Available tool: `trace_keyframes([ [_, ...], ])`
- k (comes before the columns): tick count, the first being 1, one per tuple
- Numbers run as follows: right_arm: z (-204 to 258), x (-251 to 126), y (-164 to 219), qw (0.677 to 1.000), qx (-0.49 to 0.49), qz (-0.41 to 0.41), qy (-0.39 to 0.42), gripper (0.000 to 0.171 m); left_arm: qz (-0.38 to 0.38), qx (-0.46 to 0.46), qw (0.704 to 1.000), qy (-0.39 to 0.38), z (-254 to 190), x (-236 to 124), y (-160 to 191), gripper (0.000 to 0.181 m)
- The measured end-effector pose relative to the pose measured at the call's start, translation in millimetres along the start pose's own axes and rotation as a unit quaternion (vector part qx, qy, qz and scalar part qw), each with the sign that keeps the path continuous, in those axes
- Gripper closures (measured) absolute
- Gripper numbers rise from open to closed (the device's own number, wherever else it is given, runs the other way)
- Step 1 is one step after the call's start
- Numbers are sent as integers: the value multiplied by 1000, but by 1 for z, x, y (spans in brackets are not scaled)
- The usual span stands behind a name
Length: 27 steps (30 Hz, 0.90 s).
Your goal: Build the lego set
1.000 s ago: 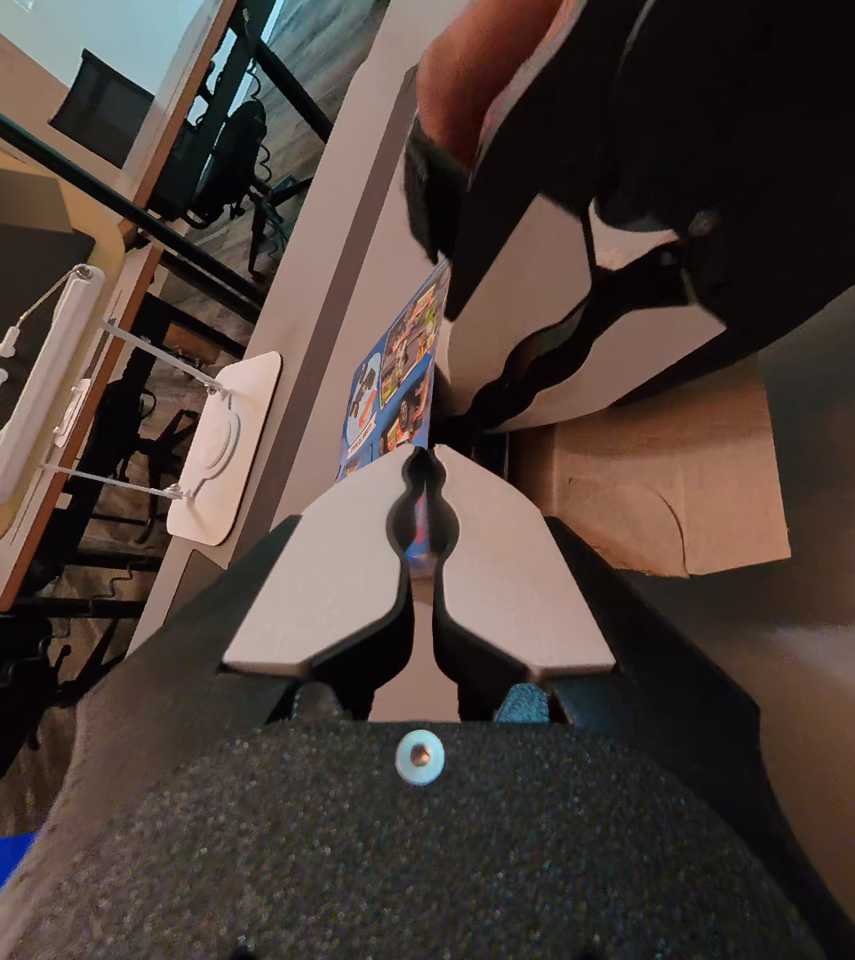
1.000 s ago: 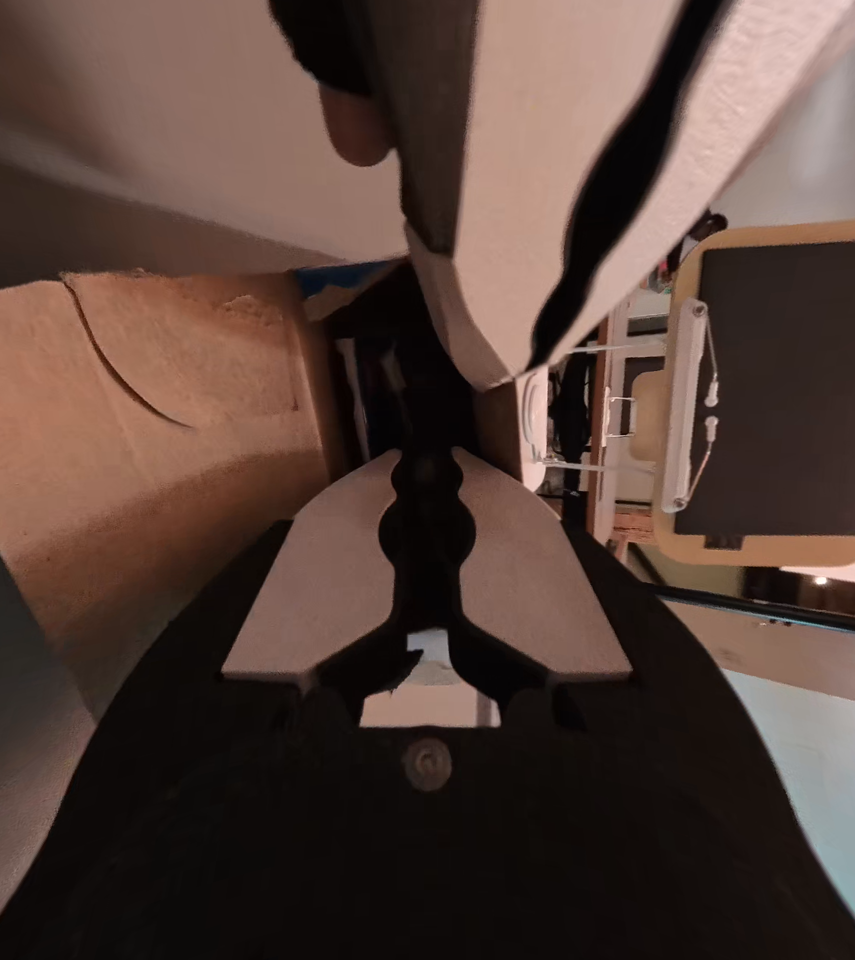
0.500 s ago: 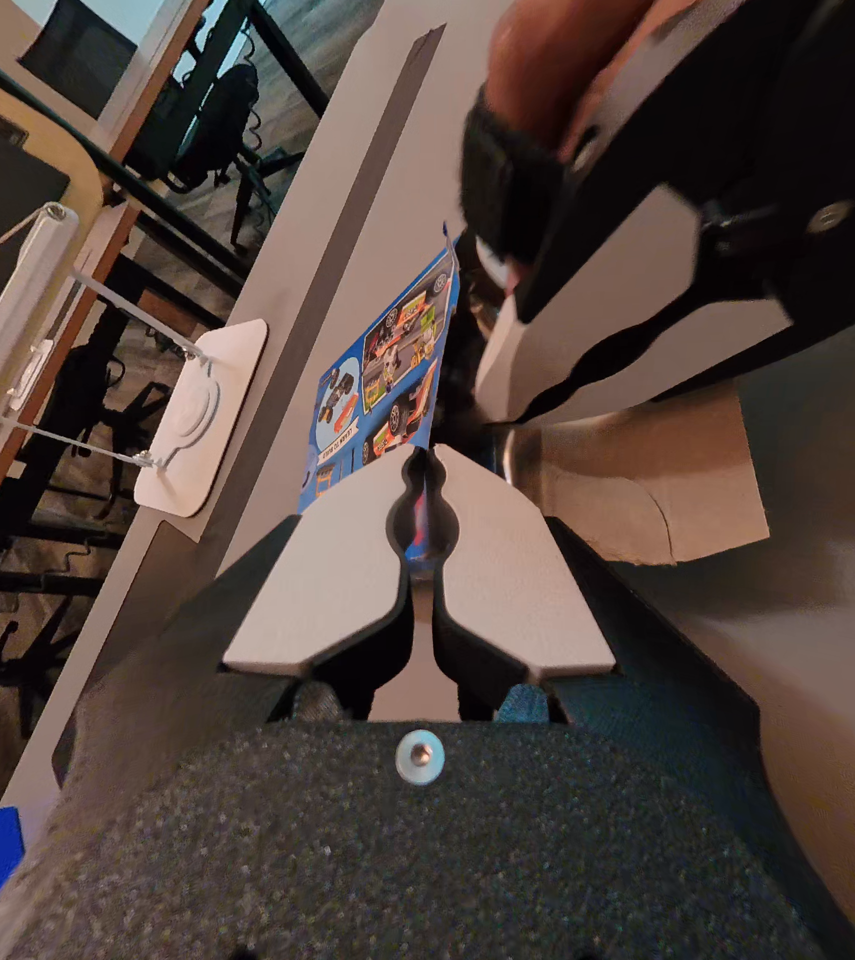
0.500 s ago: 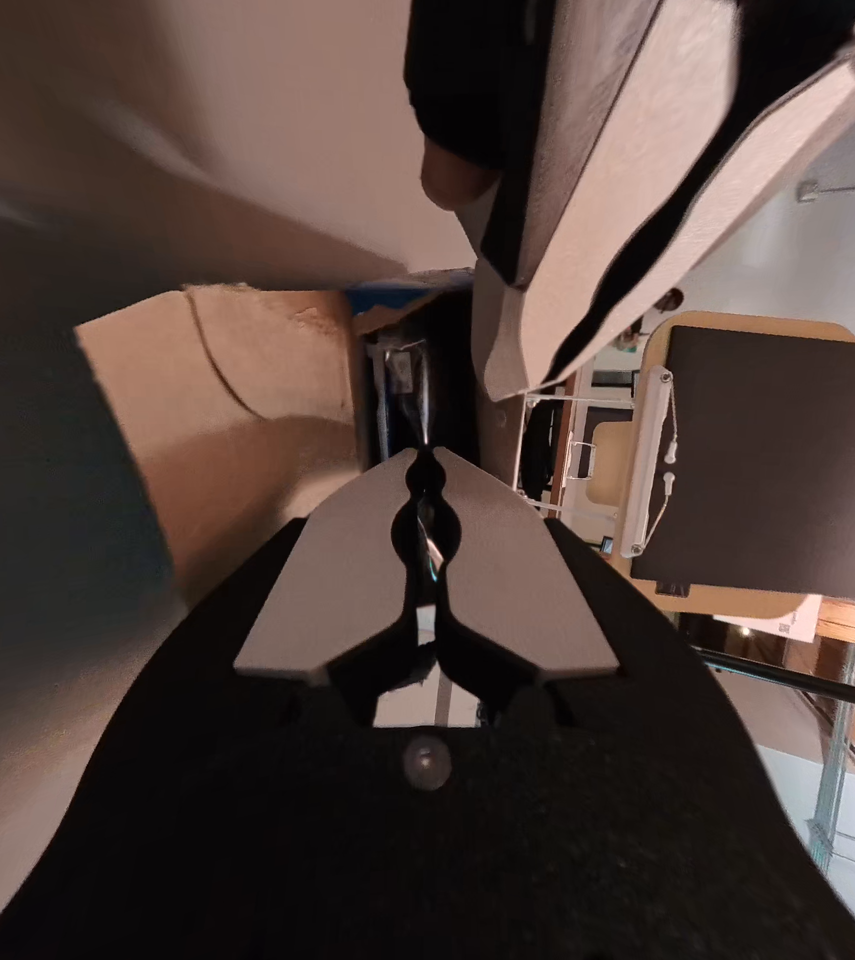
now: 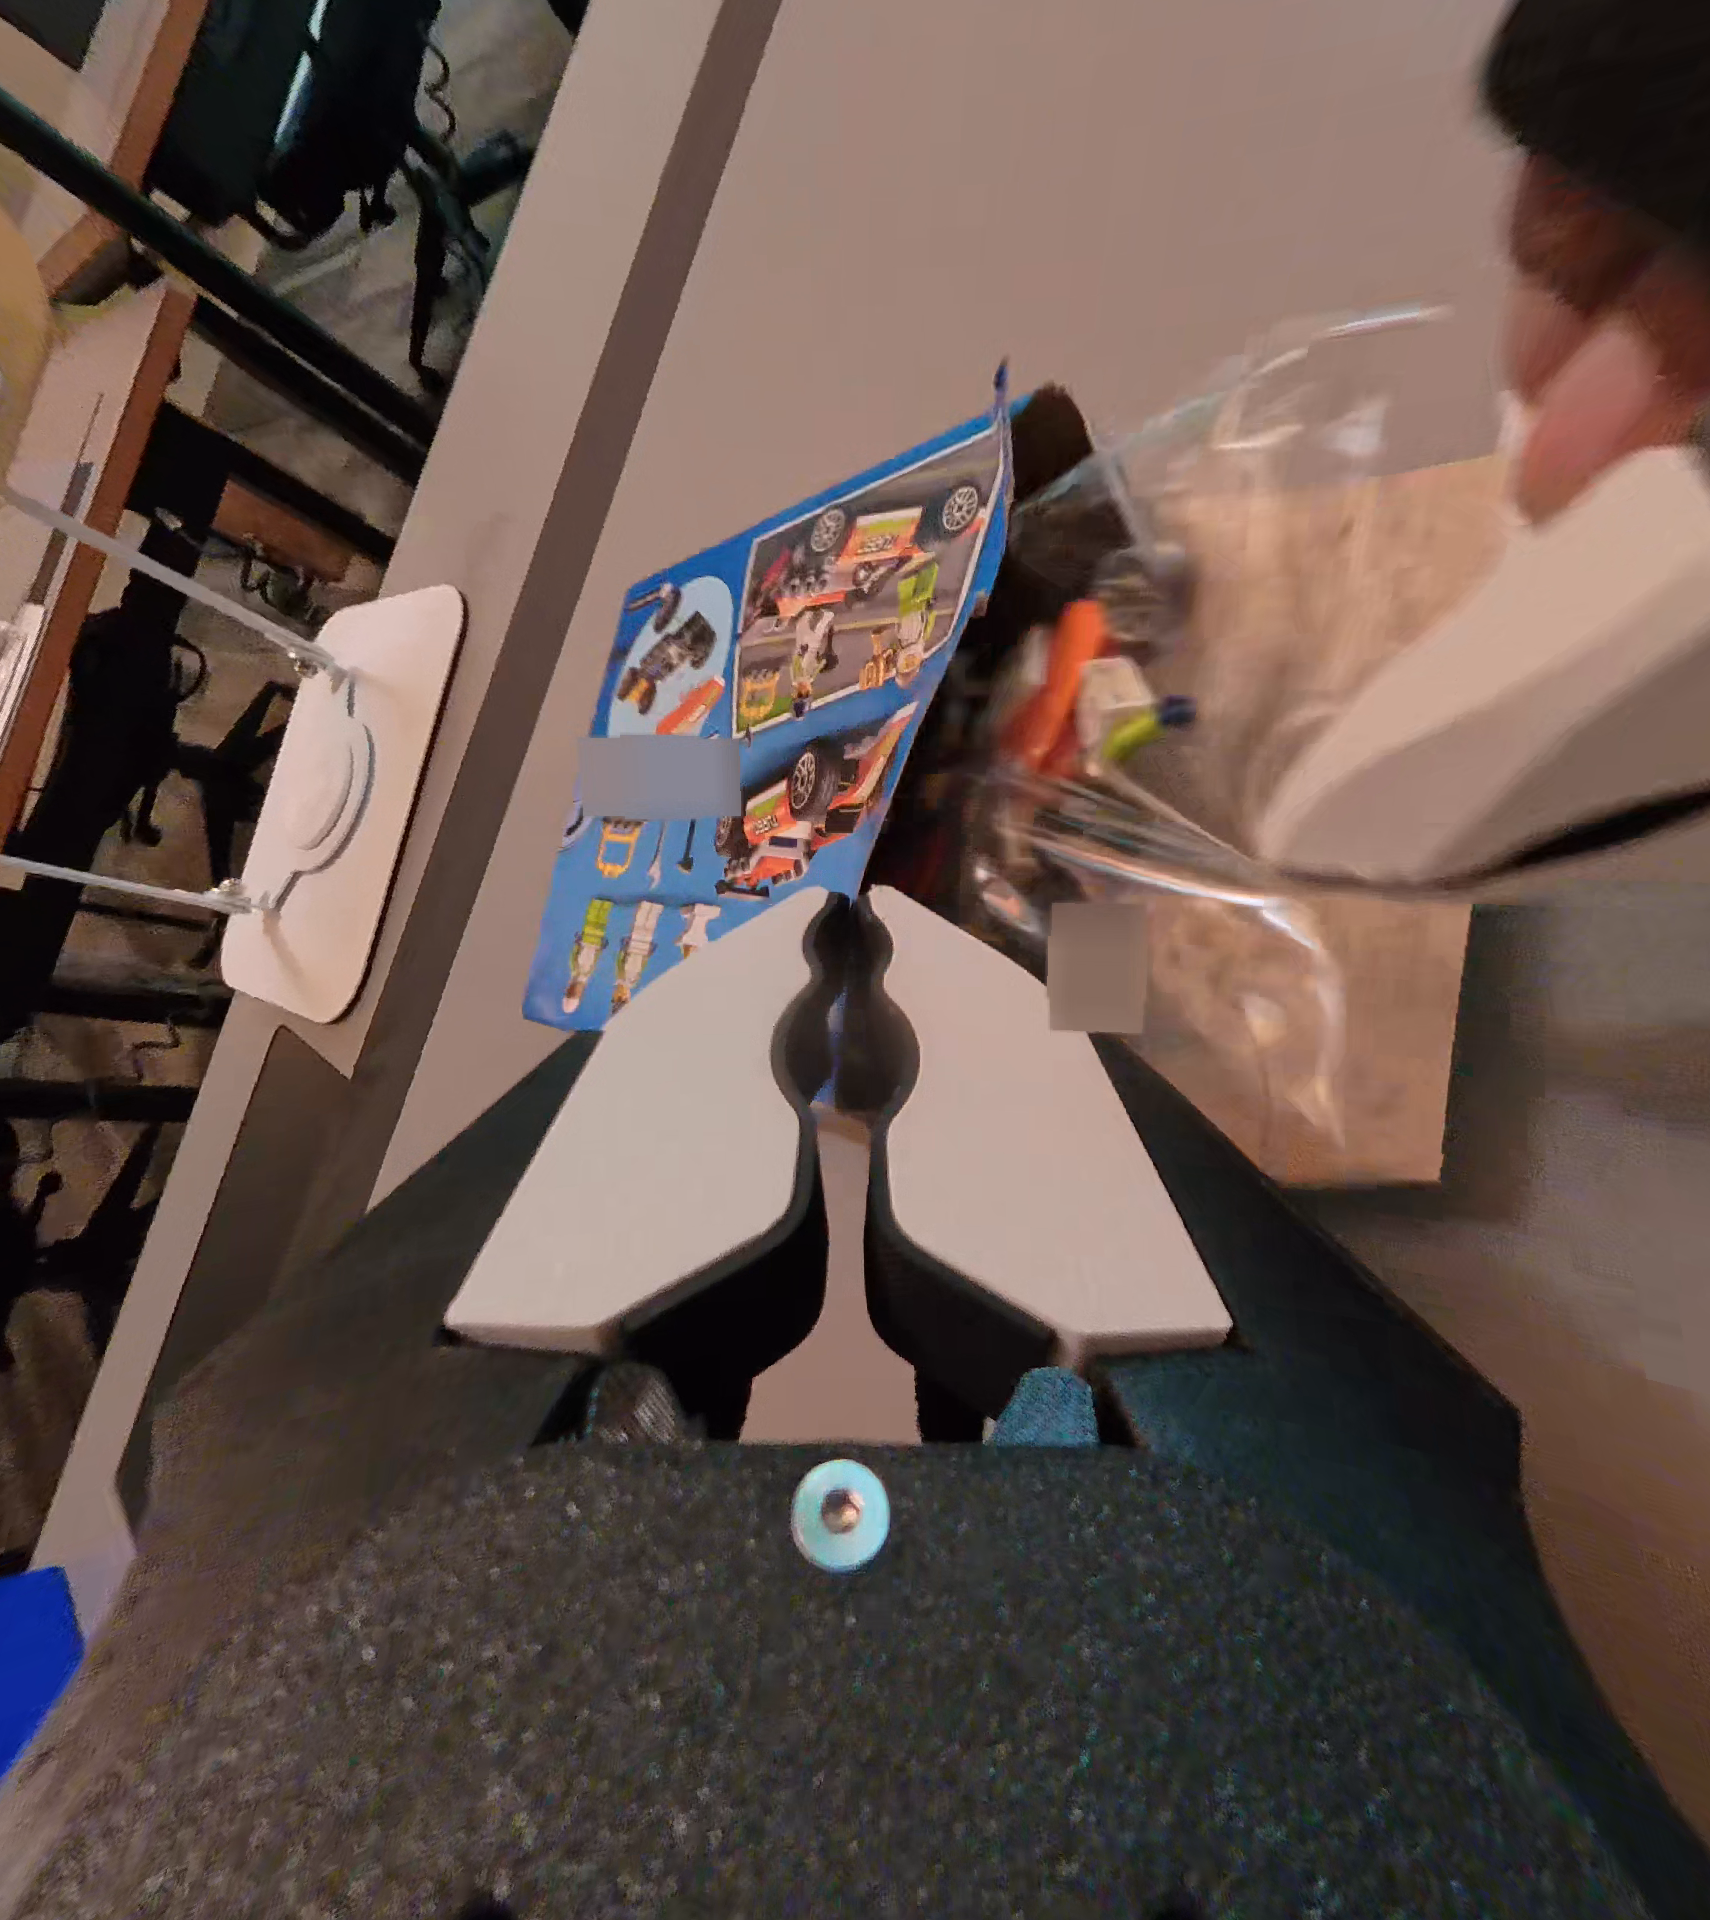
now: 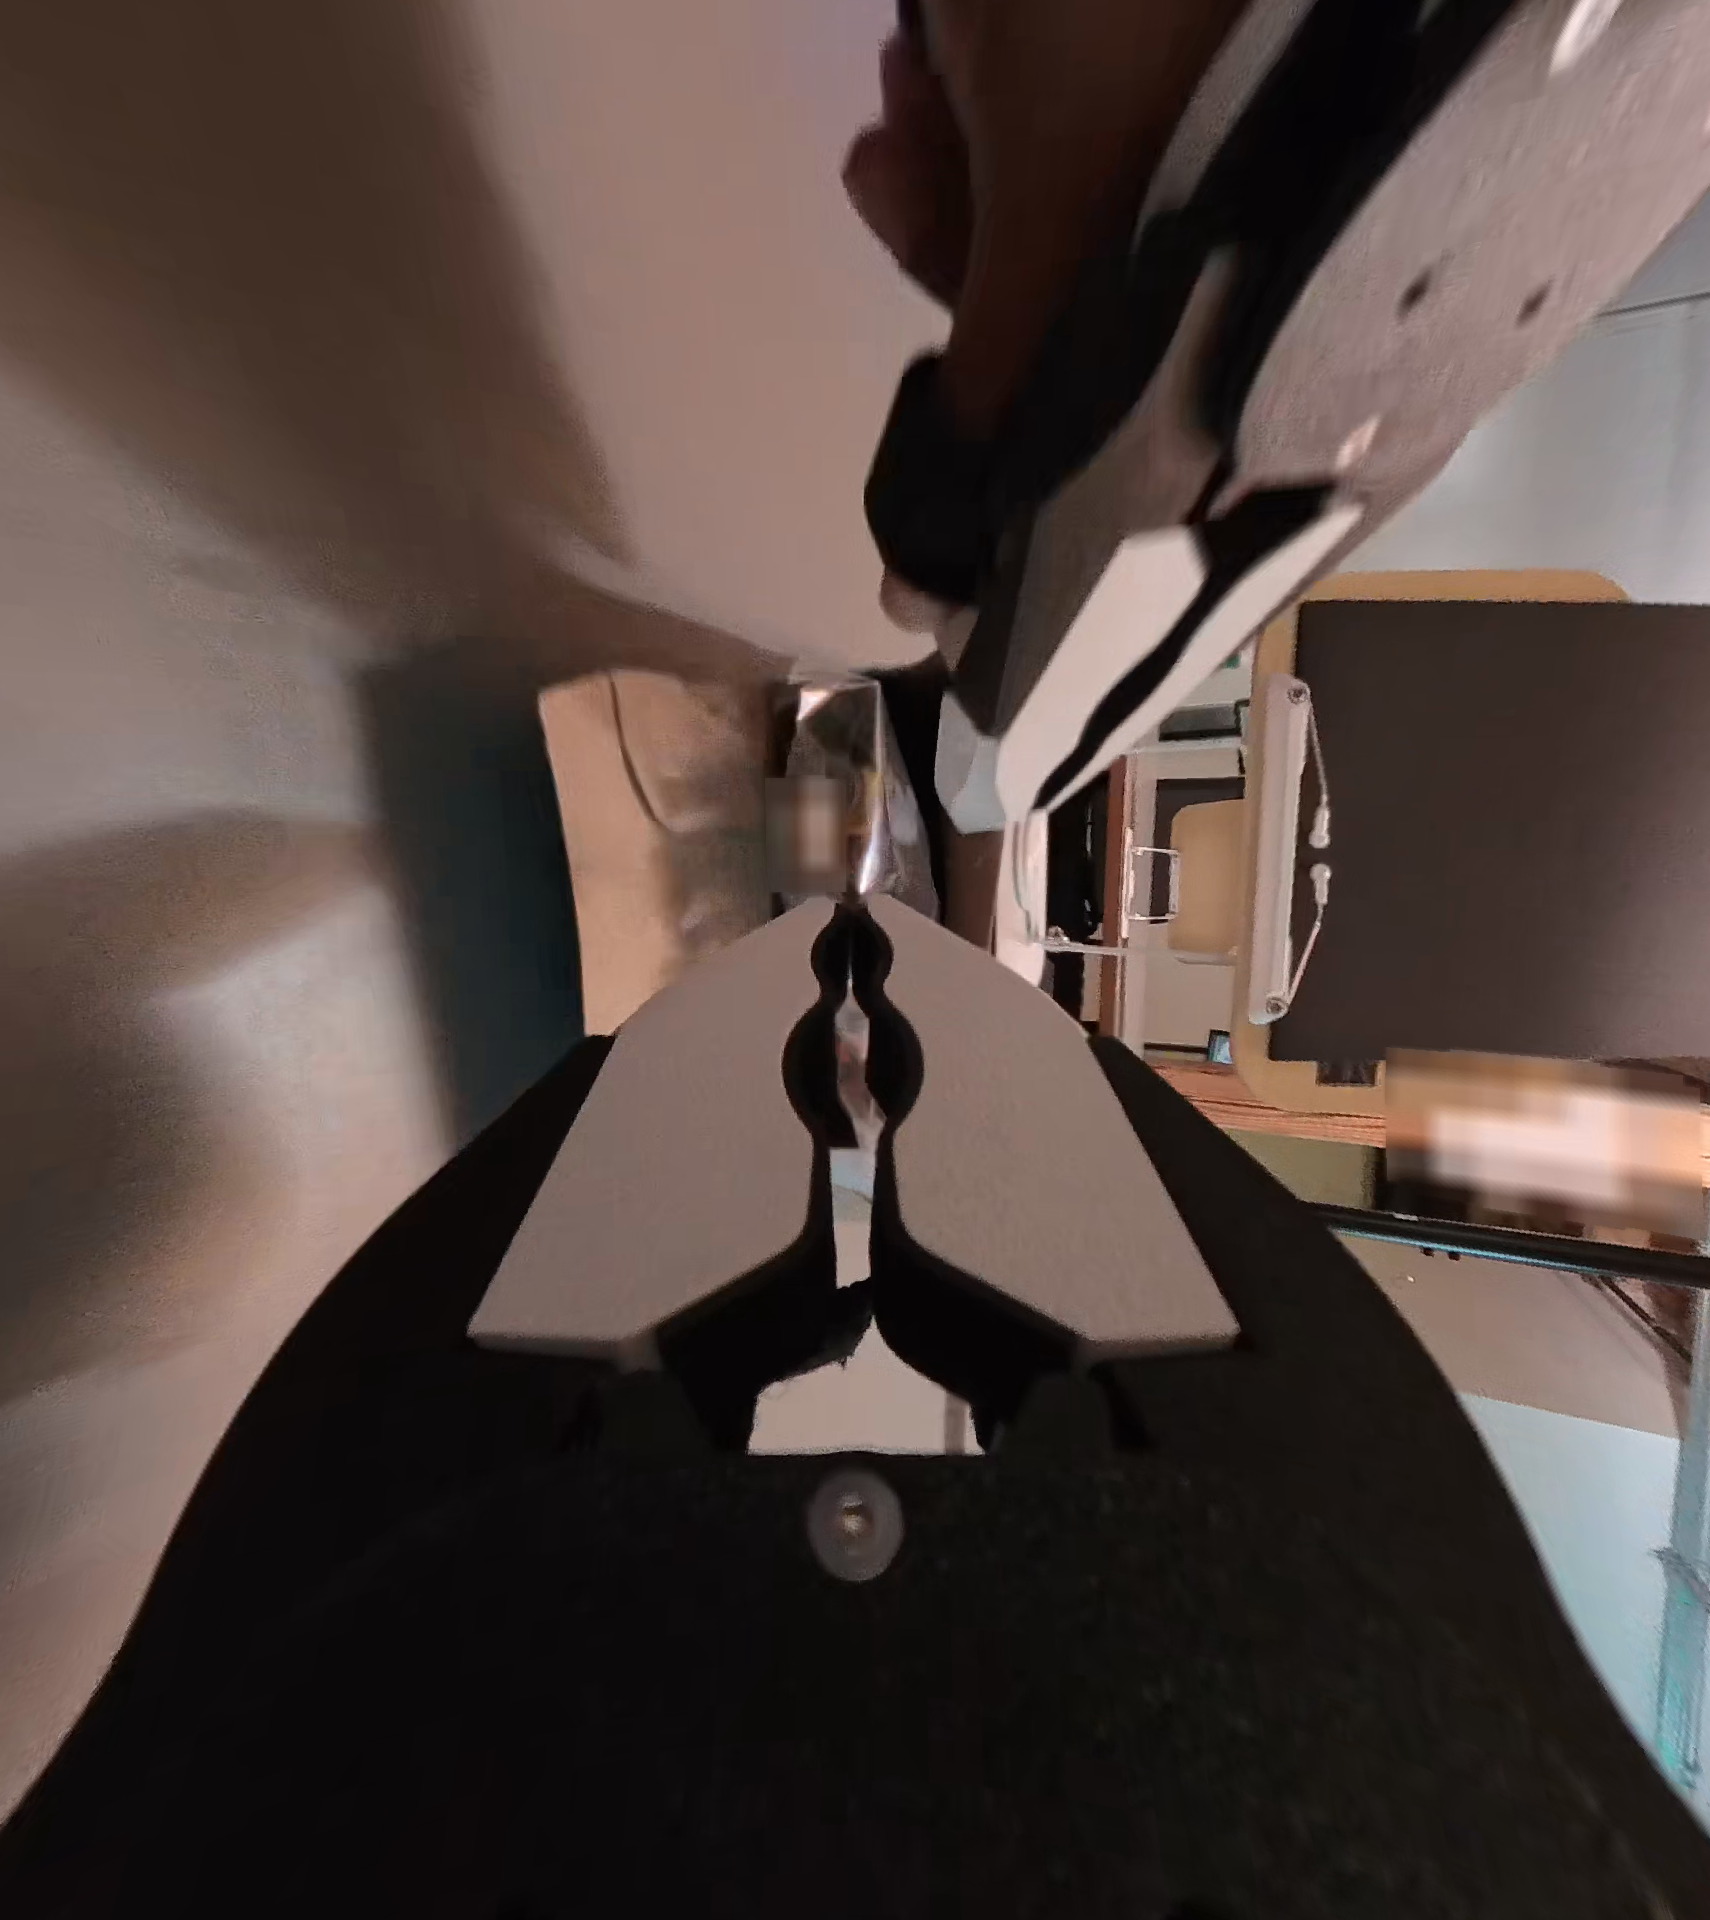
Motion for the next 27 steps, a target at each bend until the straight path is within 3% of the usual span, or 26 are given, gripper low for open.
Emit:
trace_keyframes([
  [5,9,-15,-6,1000,5,-7,-5,171,-1,-17,1000,12,4,5,1,180],
  [18,30,-67,23,999,44,-6,-27,171,1,-66,998,9,17,7,8,180],
  [27,32,-82,51,994,97,19,-36,171,3,-80,997,-2,30,4,18,180],
])
Point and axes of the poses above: each gripper's, where its closed fingertips meet, x out along the fingers, y out of its underside, z = x × y across the jaws, the point moved 8 cm from there along -x, back along the fingers, and after that the axes turned 2 degrees about y, right-handed, at the moved point
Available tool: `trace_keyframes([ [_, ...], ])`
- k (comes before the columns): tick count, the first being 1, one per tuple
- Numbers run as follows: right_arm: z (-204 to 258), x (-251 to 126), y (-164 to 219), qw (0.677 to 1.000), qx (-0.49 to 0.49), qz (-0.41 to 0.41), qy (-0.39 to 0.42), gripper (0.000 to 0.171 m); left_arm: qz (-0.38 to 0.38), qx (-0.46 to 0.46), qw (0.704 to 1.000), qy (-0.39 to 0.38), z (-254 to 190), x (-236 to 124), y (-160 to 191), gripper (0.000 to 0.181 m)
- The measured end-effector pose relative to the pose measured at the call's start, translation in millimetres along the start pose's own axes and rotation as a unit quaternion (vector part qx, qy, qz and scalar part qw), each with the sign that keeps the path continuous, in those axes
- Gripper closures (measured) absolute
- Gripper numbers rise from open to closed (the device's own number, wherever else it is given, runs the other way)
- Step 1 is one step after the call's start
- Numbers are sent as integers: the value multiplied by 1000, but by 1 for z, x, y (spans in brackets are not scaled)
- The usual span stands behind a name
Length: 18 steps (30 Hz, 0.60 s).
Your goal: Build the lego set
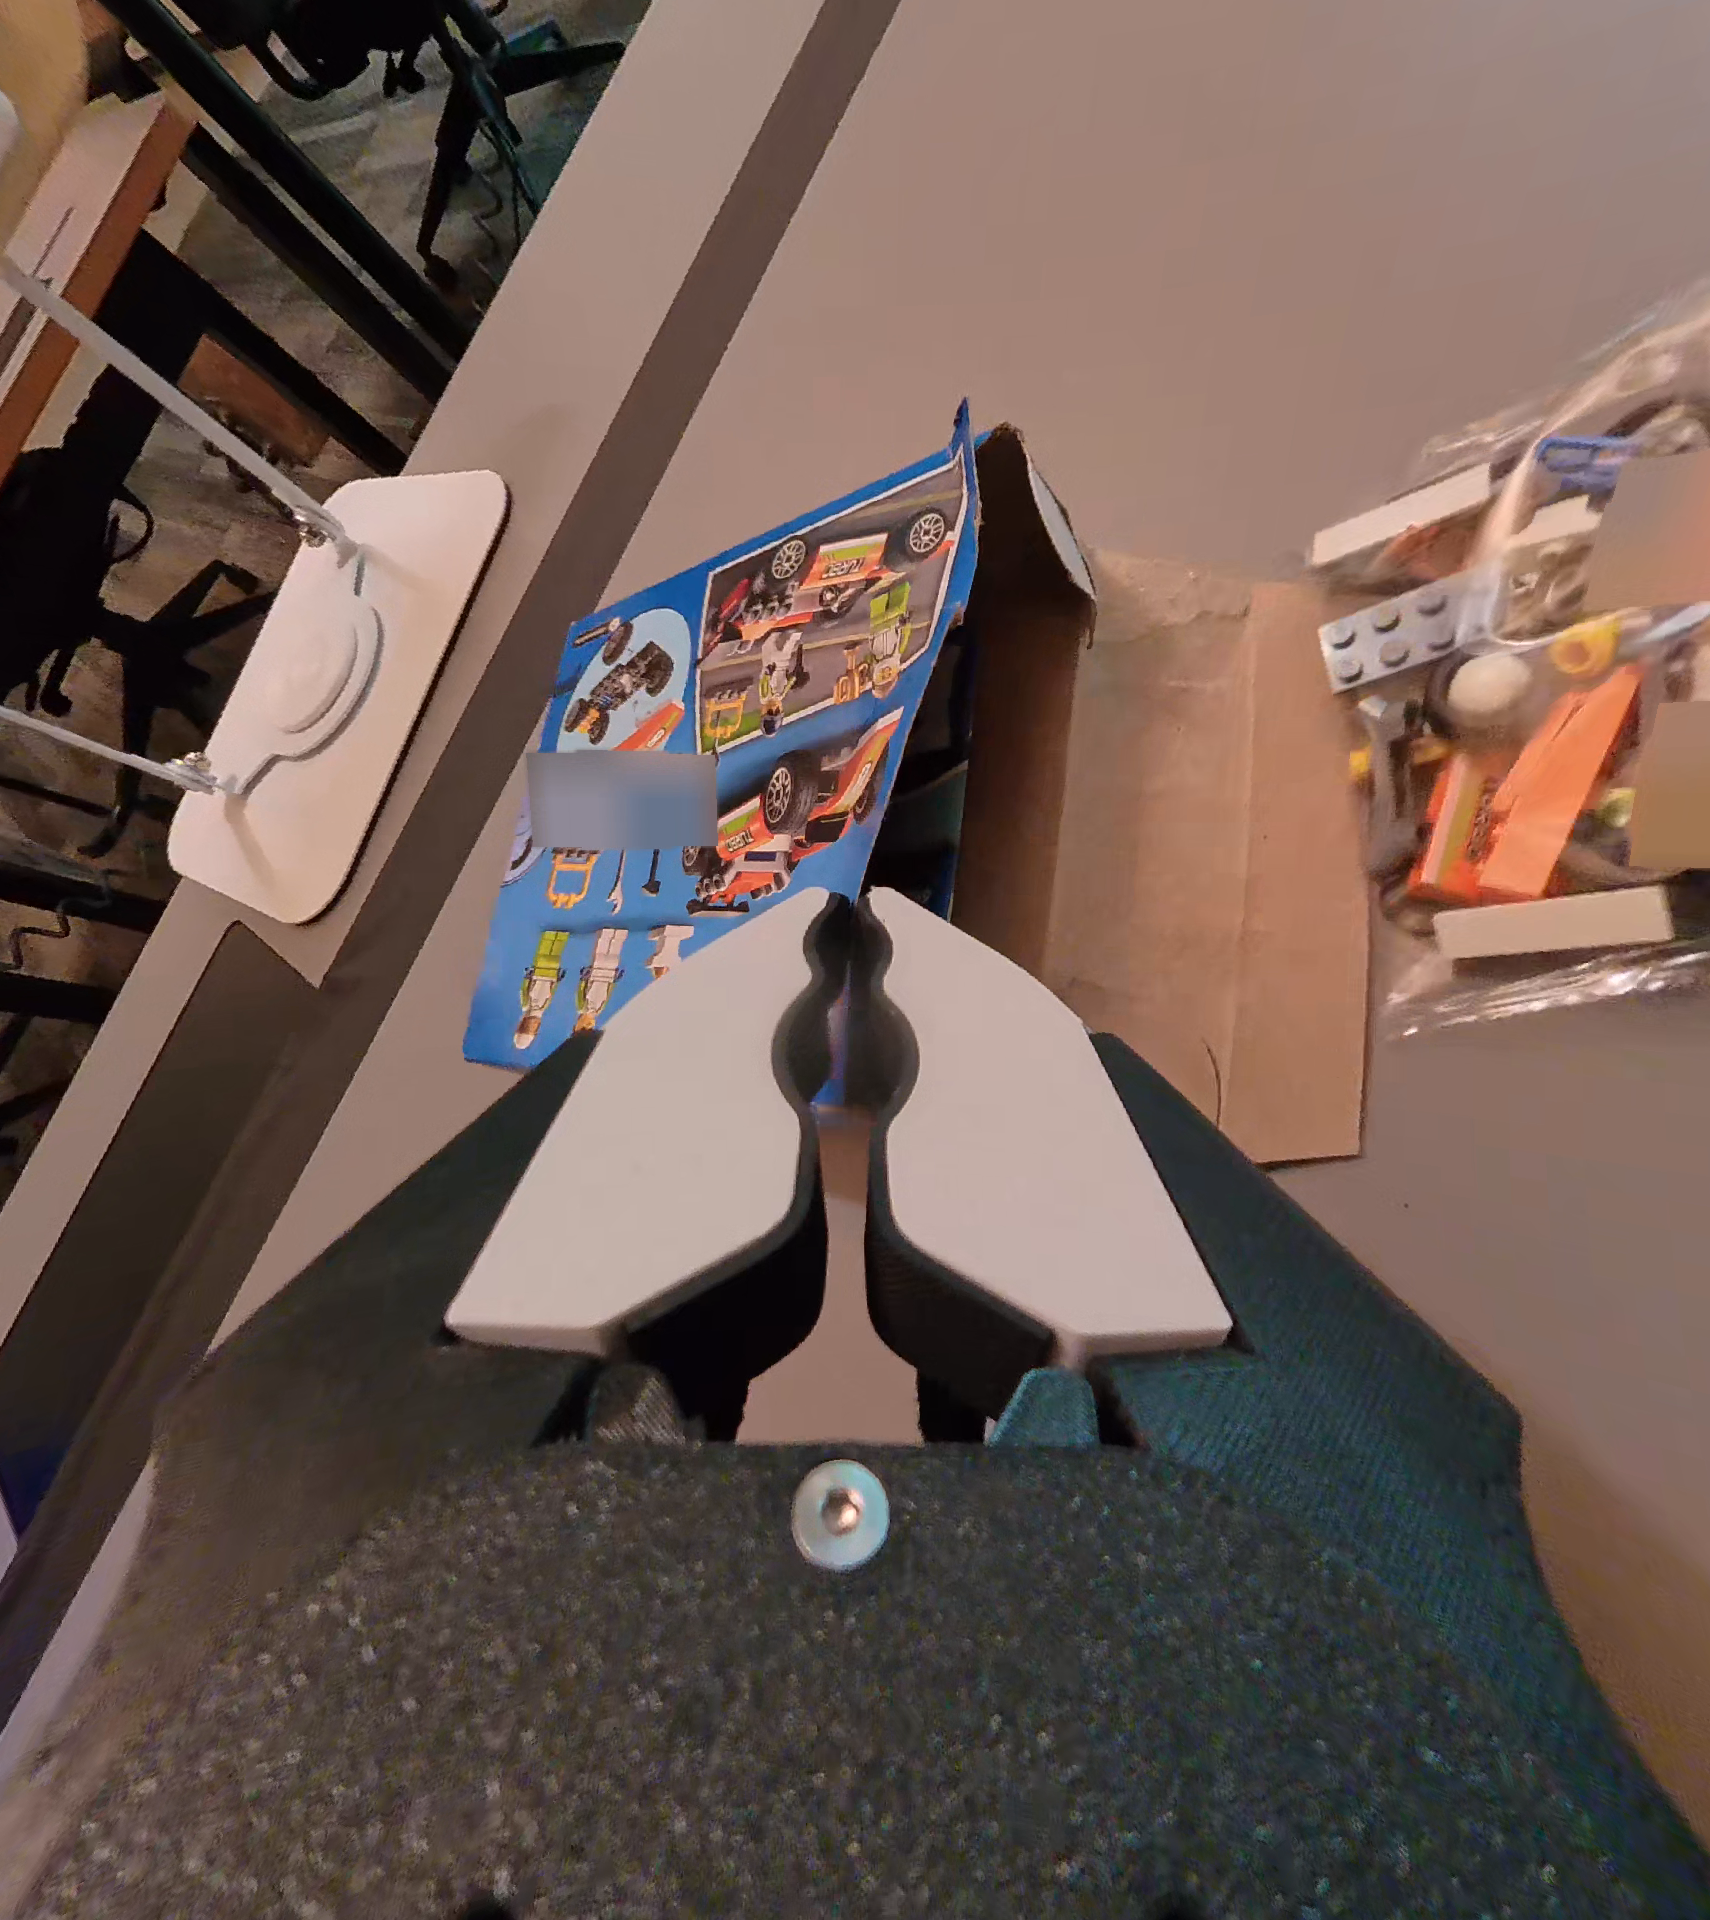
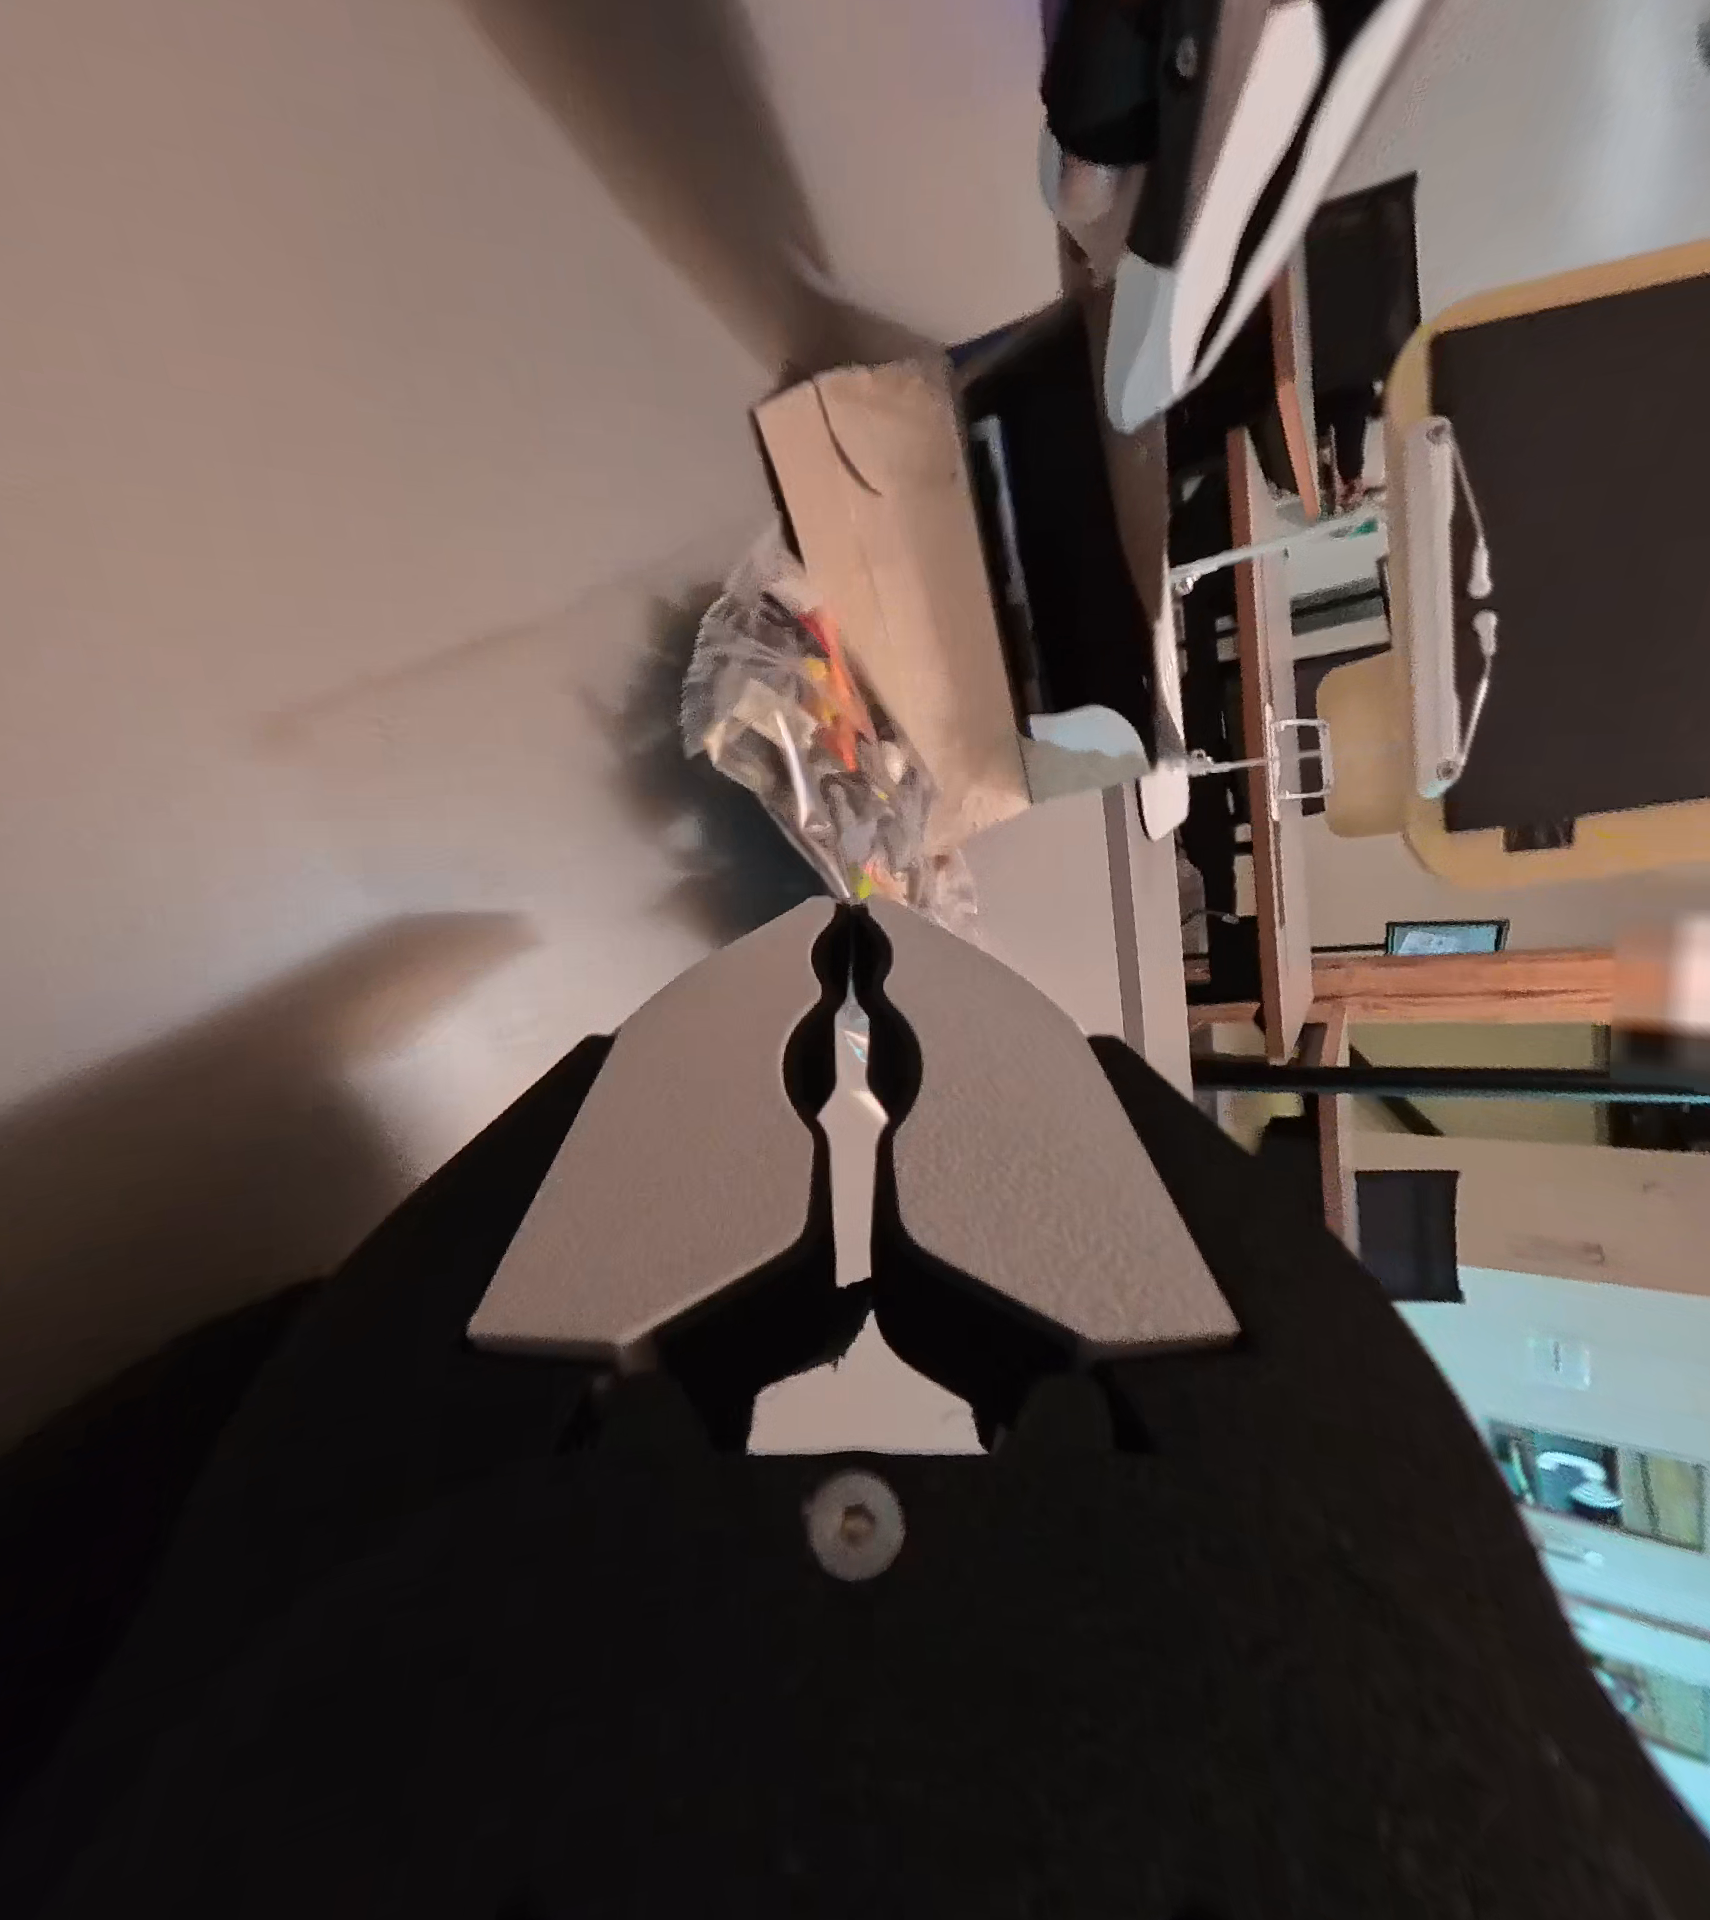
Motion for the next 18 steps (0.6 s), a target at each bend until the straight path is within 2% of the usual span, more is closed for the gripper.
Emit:
trace_keyframes([
  [9,-87,-15,21,987,155,-6,37,171,-47,-103,993,41,33,-27,5,179],
  [18,-142,-2,34,982,177,22,60,171,-70,-126,989,30,49,-47,9,180],
])
Point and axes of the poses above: each gripper's, where its closed fingertips meet, x out along the fingers, y out of its underside, z = x × y across the jaws, the point moved 8 cm from there along -x, back along the fingers, and after that the axes turned 2 degrees about y, right-handed, at the moved point
